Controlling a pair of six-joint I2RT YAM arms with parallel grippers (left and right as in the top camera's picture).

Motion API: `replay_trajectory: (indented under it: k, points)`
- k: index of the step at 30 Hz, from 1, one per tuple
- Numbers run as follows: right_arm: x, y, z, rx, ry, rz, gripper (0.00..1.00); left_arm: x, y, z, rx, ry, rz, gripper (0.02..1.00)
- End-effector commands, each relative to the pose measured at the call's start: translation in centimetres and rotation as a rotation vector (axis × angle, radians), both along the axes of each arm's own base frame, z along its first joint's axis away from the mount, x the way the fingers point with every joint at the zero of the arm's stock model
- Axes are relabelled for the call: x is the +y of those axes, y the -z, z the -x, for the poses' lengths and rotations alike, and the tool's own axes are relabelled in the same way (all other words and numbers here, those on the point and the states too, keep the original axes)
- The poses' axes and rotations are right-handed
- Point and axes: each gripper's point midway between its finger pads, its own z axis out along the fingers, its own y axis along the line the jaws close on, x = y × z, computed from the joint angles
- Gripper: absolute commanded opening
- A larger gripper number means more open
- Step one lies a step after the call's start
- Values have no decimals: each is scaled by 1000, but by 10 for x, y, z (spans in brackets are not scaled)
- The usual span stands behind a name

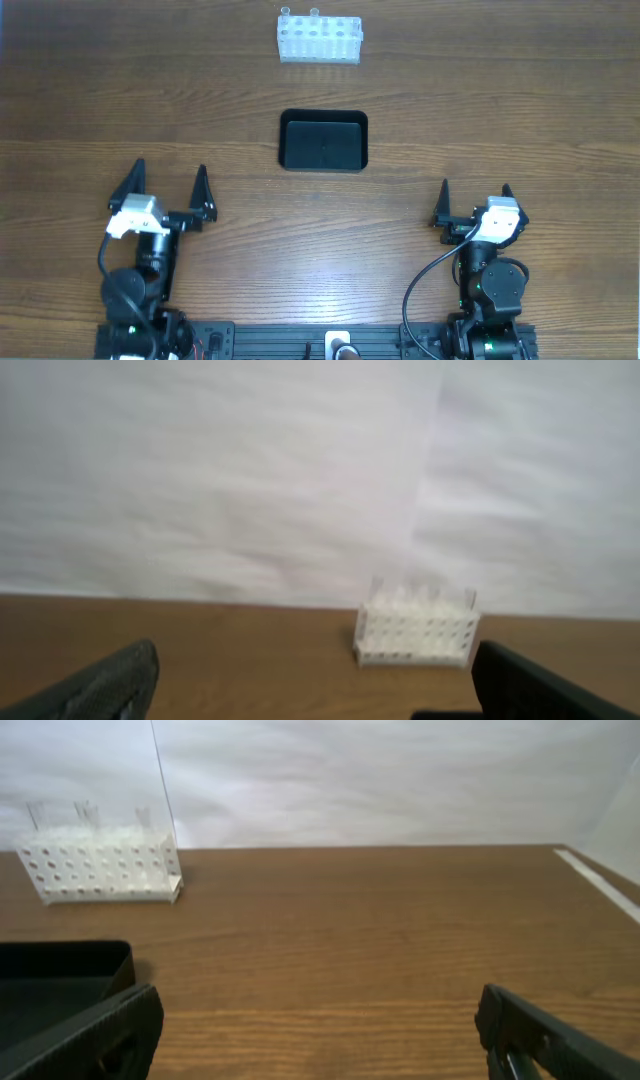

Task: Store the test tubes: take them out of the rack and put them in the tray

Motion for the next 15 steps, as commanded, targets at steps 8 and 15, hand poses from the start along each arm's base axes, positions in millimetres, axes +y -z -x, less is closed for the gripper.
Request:
replay_trajectory:
  k: [8,15]
  points:
    - [0,2,0,-1,-1,7,993,-45,-29,-109,181,90,-82,998]
    - [0,2,0,-1,-1,7,991,-89,-20,-183,346,32,-128,998]
